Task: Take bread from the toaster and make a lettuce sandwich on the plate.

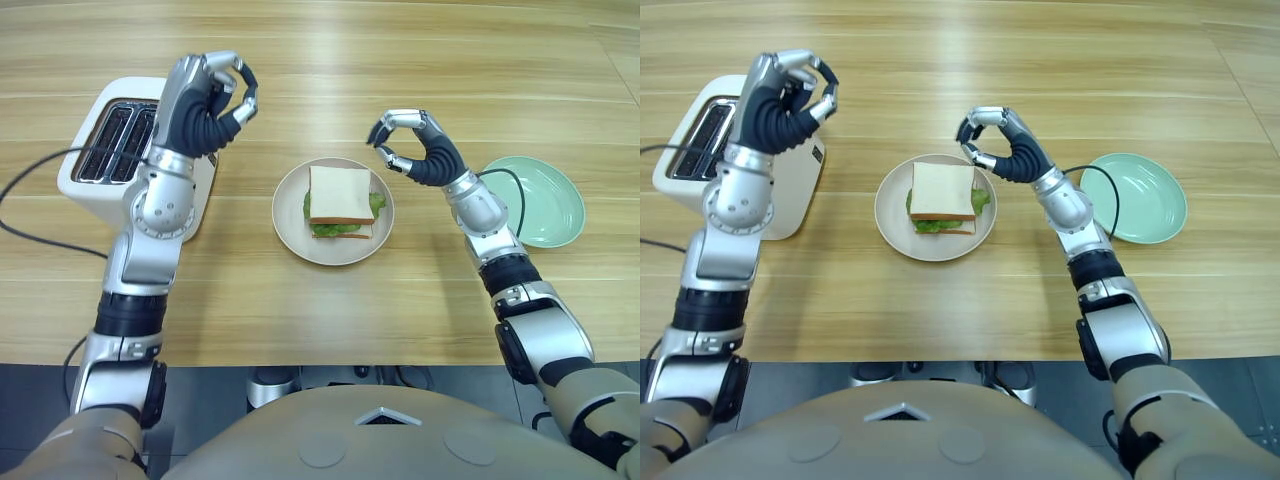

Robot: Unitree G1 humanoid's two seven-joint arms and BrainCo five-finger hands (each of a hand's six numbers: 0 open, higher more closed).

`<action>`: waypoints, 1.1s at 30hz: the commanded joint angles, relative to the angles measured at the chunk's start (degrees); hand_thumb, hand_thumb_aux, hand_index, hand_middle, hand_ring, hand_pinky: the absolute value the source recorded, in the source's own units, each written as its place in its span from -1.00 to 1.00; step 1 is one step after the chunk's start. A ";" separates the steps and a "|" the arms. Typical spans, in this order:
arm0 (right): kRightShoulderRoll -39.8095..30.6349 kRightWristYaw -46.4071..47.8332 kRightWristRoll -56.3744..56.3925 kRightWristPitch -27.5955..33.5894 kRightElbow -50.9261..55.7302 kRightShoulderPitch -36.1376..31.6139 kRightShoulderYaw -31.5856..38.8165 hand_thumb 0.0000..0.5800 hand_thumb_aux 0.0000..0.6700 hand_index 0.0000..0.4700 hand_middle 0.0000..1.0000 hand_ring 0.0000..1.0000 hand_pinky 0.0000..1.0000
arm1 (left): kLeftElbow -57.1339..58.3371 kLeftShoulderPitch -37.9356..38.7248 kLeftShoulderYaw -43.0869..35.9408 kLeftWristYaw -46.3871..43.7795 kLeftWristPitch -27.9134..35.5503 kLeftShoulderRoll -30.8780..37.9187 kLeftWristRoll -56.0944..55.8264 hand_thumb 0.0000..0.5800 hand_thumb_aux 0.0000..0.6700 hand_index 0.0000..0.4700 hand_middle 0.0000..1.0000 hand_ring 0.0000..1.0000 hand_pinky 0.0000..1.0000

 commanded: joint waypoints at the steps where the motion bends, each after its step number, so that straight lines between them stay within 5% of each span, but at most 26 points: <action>1: -1.51 6.78 5.73 3.52 -6.14 4.19 -0.03 1.00 1.00 0.96 1.00 1.00 1.00 | -7.90 5.91 -0.56 -6.37 -0.96 0.33 -4.91 1.00 1.00 0.96 1.00 1.00 1.00; 7: -6.13 17.22 9.36 9.32 -16.51 11.16 1.88 1.00 1.00 0.96 1.00 1.00 1.00 | -11.09 15.38 -4.45 -20.22 -5.66 6.49 -10.18 1.00 1.00 0.96 1.00 1.00 1.00; 16: -13.80 26.78 0.53 15.71 -25.86 22.09 7.21 1.00 1.00 0.96 1.00 1.00 1.00 | -7.16 27.88 -10.76 -33.15 -6.89 14.35 -9.43 1.00 1.00 0.96 1.00 1.00 1.00; 33: -10.57 20.16 -21.49 16.62 -17.51 19.83 13.06 1.00 1.00 0.96 1.00 1.00 1.00 | 14.71 15.57 -20.62 -22.35 -16.07 12.05 20.01 1.00 1.00 0.96 1.00 1.00 1.00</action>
